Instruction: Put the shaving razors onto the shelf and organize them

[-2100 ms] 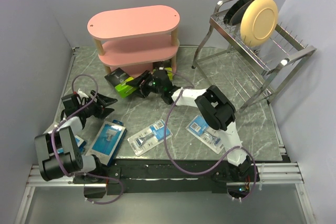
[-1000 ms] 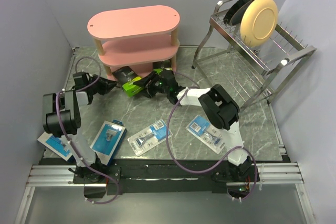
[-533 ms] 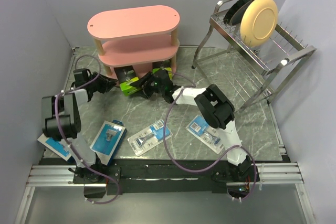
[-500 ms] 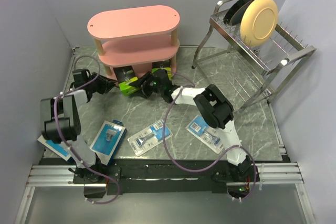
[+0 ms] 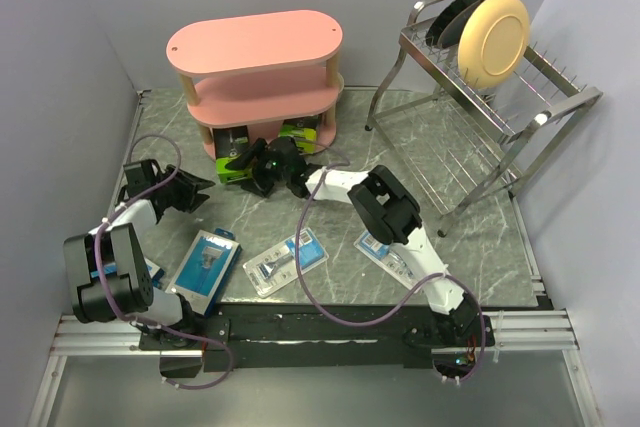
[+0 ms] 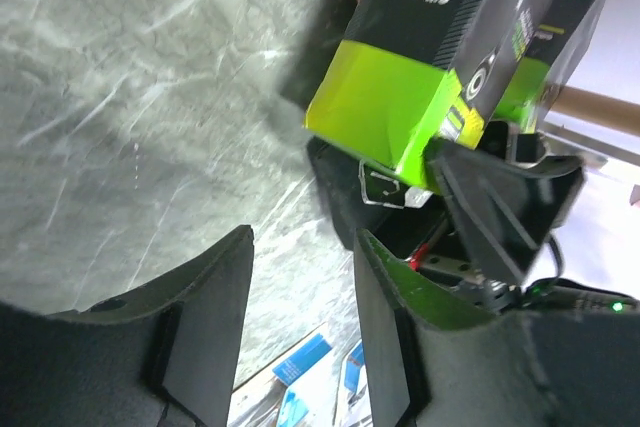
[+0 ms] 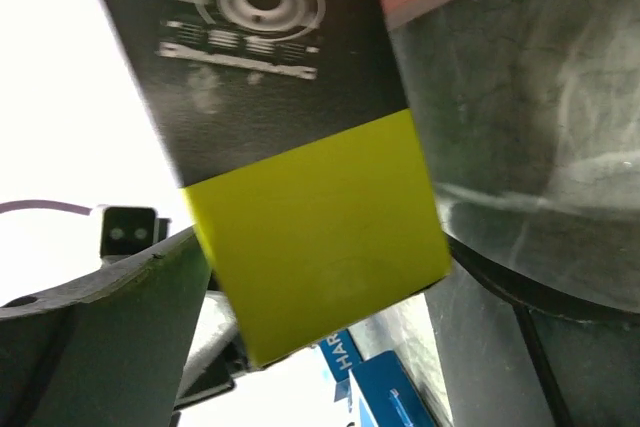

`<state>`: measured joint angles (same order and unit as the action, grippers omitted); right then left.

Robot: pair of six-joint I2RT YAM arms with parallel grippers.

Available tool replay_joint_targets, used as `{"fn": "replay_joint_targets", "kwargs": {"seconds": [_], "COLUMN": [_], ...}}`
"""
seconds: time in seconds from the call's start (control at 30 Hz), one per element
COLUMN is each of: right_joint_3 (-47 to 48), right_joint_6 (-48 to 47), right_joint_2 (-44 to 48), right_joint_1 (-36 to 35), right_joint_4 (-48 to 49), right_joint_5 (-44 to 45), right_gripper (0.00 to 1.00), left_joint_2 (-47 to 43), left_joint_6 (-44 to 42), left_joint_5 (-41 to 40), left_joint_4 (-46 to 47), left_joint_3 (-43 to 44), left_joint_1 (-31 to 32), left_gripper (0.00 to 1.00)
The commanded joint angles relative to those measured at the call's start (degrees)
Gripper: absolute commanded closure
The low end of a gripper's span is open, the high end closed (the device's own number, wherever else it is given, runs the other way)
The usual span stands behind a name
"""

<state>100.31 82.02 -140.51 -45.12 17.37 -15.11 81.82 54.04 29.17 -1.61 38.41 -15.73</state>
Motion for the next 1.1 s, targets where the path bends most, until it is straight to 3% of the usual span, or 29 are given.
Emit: {"fn": "replay_joint_targets", "kwargs": {"seconds": [0.0,0.17,0.4,0.8,1.07], "right_joint_3": [1.57,-4.68,-13.73,-5.22,1.63], "right_joint_6": [-0.46,-1.51,-2.13,-4.94,-3.97], "right_joint_2": [0.58,4.61,9.20,4.81,2.96], "right_joint_1": [1.09,2.76,3.82,3.64,2.41], "right_joint_4": [1.36,3.20,7.50,10.50,6.55], "right_joint_5": [0.79,-2.11,-4.22,-4.49,-1.76], "right_gripper": [0.09,0.06,0.09,0.41,0.40], "left_joint_2": [-2.63,-1.05,3.87,5.11,5.37], "left_joint_6": [-1.13,1.59,4.84,3.62,3.18], "left_joint_5": [1.68,3.26,5.55,5.73,5.37], "left_joint_4": [3.18,7.93,15.66,16.37,16.37], "left_joint_3": [-1.06,-2.64,-1.42,-2.29,-2.38], "left_joint_1": [-0.18,0.17,0.52,0.61,0.61], "left_gripper": [0.50,0.50,0.38,0.37,0.36]}}
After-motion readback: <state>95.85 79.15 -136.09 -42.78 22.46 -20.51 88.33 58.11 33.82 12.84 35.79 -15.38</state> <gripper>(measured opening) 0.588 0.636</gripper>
